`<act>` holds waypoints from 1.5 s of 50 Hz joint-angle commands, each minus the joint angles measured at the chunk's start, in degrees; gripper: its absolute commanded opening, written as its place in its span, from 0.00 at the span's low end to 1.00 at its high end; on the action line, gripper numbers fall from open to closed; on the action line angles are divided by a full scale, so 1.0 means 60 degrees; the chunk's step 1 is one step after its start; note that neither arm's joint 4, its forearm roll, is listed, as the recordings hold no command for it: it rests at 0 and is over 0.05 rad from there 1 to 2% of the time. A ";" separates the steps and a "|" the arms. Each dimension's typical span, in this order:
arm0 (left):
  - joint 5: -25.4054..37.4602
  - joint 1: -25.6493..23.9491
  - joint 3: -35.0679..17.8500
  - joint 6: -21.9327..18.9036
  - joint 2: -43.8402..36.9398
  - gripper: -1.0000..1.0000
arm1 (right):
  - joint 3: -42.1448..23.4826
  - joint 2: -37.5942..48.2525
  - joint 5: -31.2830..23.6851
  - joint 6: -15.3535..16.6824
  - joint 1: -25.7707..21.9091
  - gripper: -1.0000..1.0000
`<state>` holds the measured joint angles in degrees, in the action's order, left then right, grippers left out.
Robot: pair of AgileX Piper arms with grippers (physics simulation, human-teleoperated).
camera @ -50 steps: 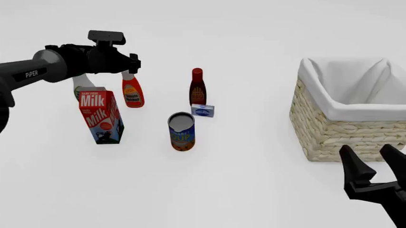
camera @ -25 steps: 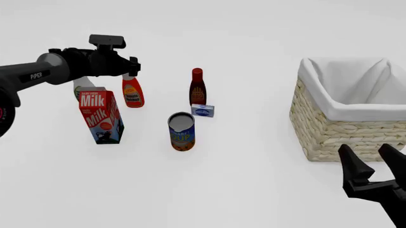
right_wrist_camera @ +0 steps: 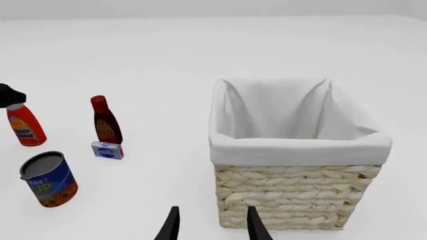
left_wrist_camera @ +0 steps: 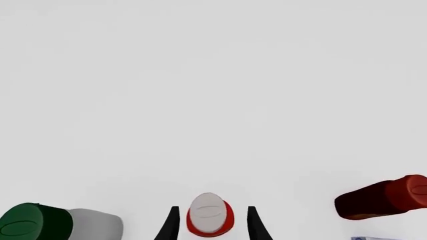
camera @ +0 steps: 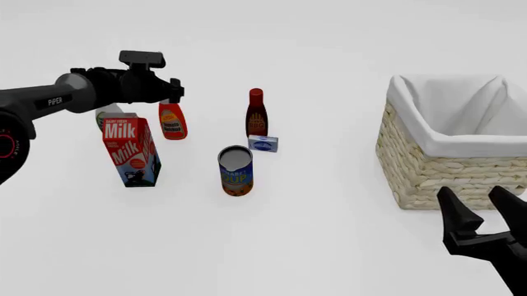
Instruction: Pick the ketchup and place it in the basket.
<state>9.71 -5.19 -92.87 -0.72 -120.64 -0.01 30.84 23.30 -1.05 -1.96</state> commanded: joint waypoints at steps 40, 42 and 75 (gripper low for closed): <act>-0.0069 -0.0190 0.0705 -0.0534 0.2166 0.00 | 0.0000 -0.0035 -0.0016 -0.0129 -0.0120 1.00; -0.0025 -0.0245 0.0712 -0.0508 0.2279 0.00 | 0.0000 -0.0029 -0.0017 -0.0117 -0.0115 1.00; 0.1410 -0.1126 0.1143 -0.0491 0.4893 0.00 | -0.0013 -0.0772 -0.0594 0.0476 -0.0267 1.00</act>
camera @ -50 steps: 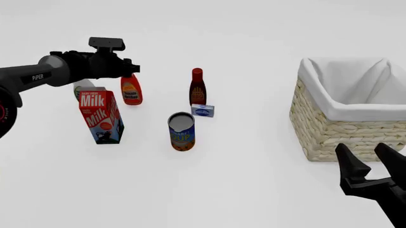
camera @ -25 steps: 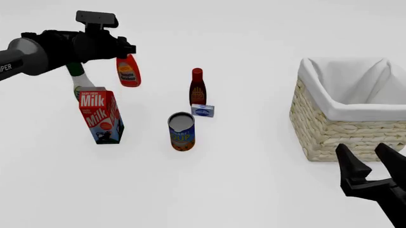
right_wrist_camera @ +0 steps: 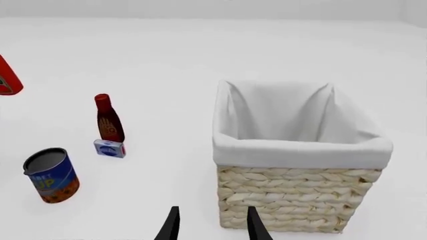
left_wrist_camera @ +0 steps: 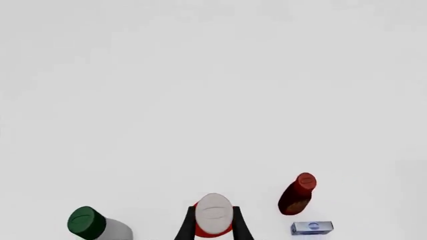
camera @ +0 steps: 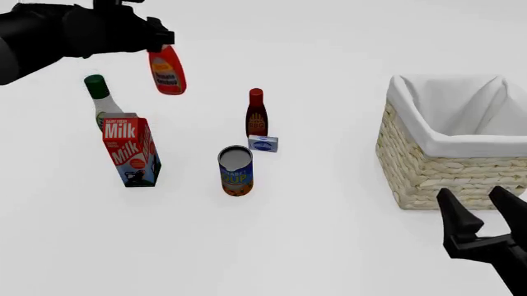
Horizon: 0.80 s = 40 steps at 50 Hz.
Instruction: Pick the ketchup and place it in the basket.
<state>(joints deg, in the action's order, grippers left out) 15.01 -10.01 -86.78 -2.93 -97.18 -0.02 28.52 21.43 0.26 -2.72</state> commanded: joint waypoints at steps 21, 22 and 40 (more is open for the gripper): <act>0.1649 -0.1407 0.1180 -0.0332 0.3016 0.00 | -0.1257 -0.1481 -0.1987 0.1158 -0.1599 1.00; 0.1744 -0.1594 0.1195 -0.0222 0.3039 0.00 | -0.1305 -0.1431 -0.1977 0.1180 -0.1683 1.00; 0.2950 -0.2999 0.1373 -0.0403 0.4260 0.00 | -0.2698 -0.0209 -0.2044 0.1175 -0.3535 1.00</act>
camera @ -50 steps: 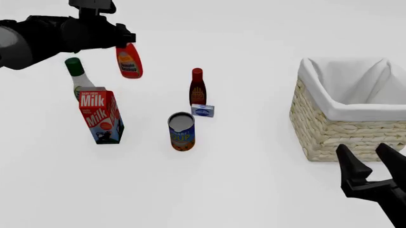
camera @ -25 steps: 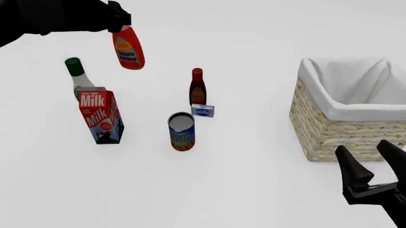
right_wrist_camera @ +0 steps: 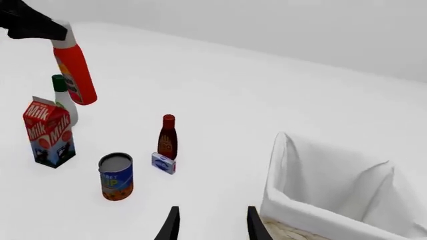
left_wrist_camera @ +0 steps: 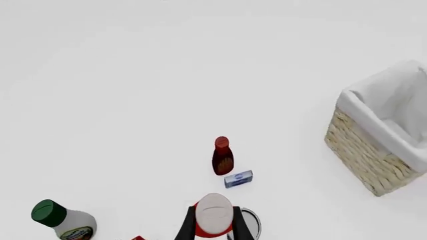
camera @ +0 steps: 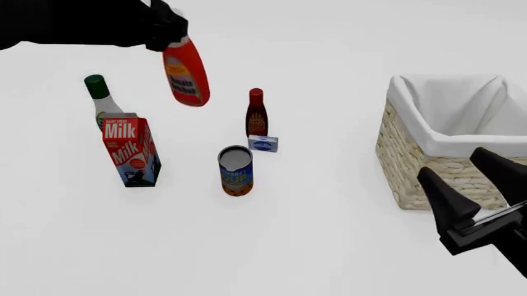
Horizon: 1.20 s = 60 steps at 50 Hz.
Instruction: Pick the ketchup and place it in the basket.
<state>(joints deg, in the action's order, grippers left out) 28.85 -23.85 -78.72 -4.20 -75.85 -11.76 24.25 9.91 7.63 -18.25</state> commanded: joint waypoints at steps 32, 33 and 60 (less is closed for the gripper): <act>0.1681 -0.1938 -0.0475 -0.0534 0.1068 0.00 | -0.3046 0.3297 -0.0292 0.0249 -0.3297 1.00; 0.1674 -0.1946 -0.0471 -0.0541 0.1073 0.00 | -0.3094 0.3294 -0.0294 0.0192 -0.3447 1.00; 0.1685 -0.2656 -0.0253 -0.0534 0.1096 0.00 | -0.4927 0.5364 -0.0984 0.0163 -0.4912 1.00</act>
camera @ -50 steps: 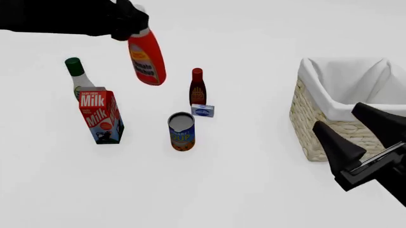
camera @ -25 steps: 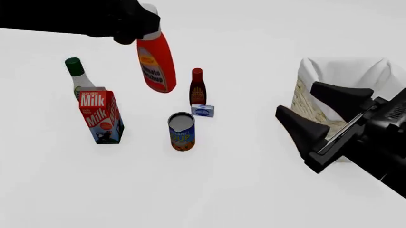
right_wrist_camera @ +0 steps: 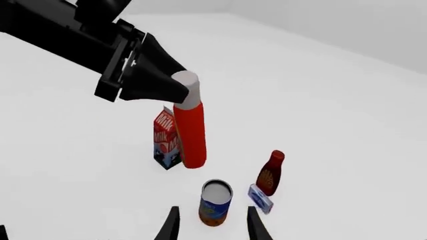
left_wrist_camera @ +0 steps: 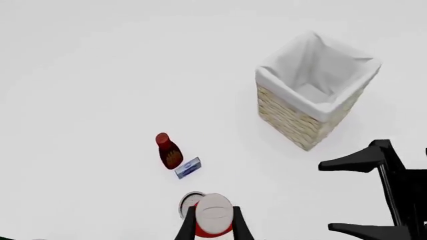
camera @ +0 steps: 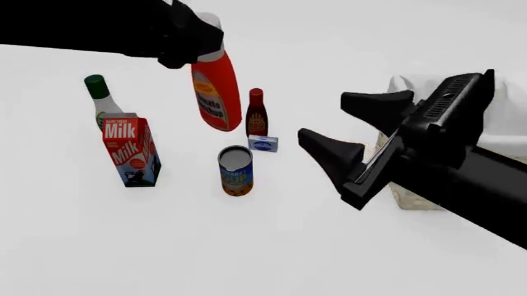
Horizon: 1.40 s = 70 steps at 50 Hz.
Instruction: Pick the ketchup and place it in the basket.
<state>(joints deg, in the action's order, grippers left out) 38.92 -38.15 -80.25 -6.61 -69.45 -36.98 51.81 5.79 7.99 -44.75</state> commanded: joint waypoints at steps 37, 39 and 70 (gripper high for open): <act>0.0006 -0.0520 0.0122 -0.0067 0.0100 0.00 | -0.2399 0.2423 -0.0029 0.0836 -0.1040 1.00; 0.0020 -0.0529 0.0121 -0.0069 0.0117 0.00 | -0.2439 0.2508 0.0041 0.0817 -0.1052 1.00; 0.0307 -0.0548 -0.0136 -0.0131 0.0150 0.00 | -0.2560 0.3429 0.1224 0.0692 -0.1003 1.00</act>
<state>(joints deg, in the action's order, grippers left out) 40.42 -41.29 -80.32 -6.60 -68.68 -52.34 70.64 10.91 12.40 -50.88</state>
